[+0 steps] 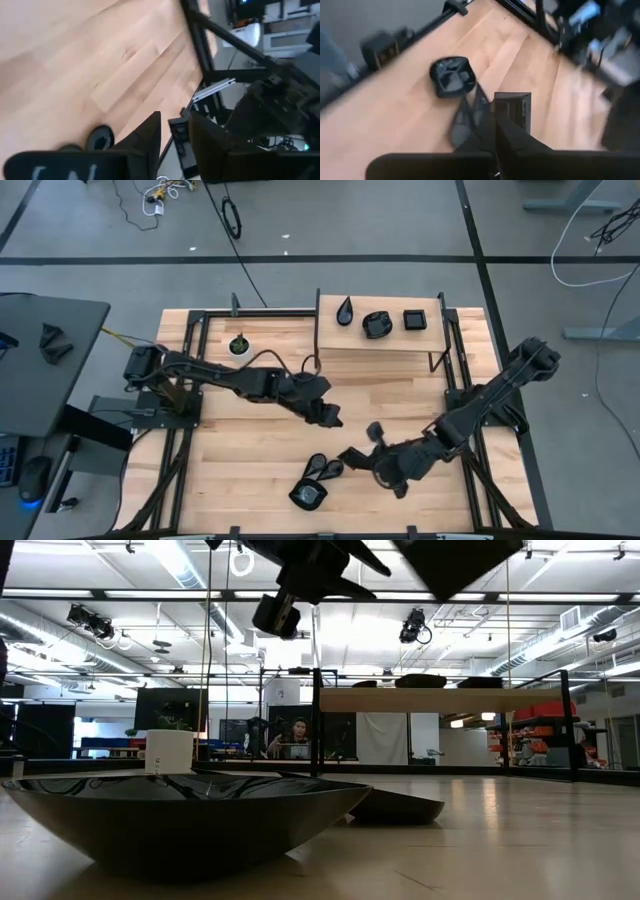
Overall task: Pick & Place Mini shaped plates
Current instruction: Stack the square plate on top of the square plate on the shelf
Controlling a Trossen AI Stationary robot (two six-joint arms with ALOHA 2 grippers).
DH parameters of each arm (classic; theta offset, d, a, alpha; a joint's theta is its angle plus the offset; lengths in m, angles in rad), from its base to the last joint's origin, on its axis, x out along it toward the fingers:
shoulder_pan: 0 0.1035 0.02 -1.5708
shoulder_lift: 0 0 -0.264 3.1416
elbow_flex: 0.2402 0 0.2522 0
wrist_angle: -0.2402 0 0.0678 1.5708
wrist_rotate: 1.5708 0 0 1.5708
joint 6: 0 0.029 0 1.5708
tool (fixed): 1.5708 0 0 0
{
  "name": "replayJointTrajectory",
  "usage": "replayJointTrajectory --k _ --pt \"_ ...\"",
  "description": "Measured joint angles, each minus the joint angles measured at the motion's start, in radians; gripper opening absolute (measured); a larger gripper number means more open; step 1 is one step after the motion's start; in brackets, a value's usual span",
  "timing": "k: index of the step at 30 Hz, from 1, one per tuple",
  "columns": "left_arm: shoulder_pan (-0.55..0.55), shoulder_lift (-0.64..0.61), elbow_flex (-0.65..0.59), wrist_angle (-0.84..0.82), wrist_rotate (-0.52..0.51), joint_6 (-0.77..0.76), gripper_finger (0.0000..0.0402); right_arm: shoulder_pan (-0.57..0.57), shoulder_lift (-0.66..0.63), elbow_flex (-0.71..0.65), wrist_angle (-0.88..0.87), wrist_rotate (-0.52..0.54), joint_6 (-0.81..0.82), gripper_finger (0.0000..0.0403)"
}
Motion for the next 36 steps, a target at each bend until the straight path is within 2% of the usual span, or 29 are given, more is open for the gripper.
replayJointTrajectory --k 5,9,13,15,17,21,27,31,36 --pt "0.004 -0.017 0.000 0.004 0.018 0.055 0.0102 0.026 -0.139 0.000 -0.196 0.022 0.404 0.0000" --pt "-0.027 -0.029 0.000 0.001 -0.008 0.103 0.0099 0.017 -0.277 0.076 -0.550 0.073 0.573 0.0000" --pt "-0.076 -0.029 0.000 0.001 -0.089 0.125 0.0099 -0.093 -0.371 0.221 -0.956 0.131 0.572 0.0000" --pt "-0.099 -0.029 0.000 -0.002 -0.154 0.125 0.0099 -0.194 -0.403 0.271 -1.094 0.157 0.479 0.0000" --pt "-0.118 -0.029 0.000 -0.002 -0.218 0.125 0.0099 -0.317 -0.428 0.285 -1.160 0.166 0.365 0.0000" --pt "-0.141 -0.029 0.000 0.001 -0.294 0.125 0.0099 -0.599 -0.464 0.246 -1.137 0.168 0.006 0.0000" --pt "-0.152 -0.029 0.000 0.001 -0.306 0.125 0.0099 -0.937 -0.466 0.120 -0.879 0.138 -0.426 0.0000" --pt "-0.151 -0.029 0.000 0.001 -0.306 0.125 0.0099 -1.075 -0.462 0.057 -0.728 0.076 -0.528 0.0000" --pt "-0.151 -0.028 0.000 0.001 -0.312 0.125 0.0099 -1.188 -0.460 0.028 -0.695 -0.030 -0.503 0.0000"
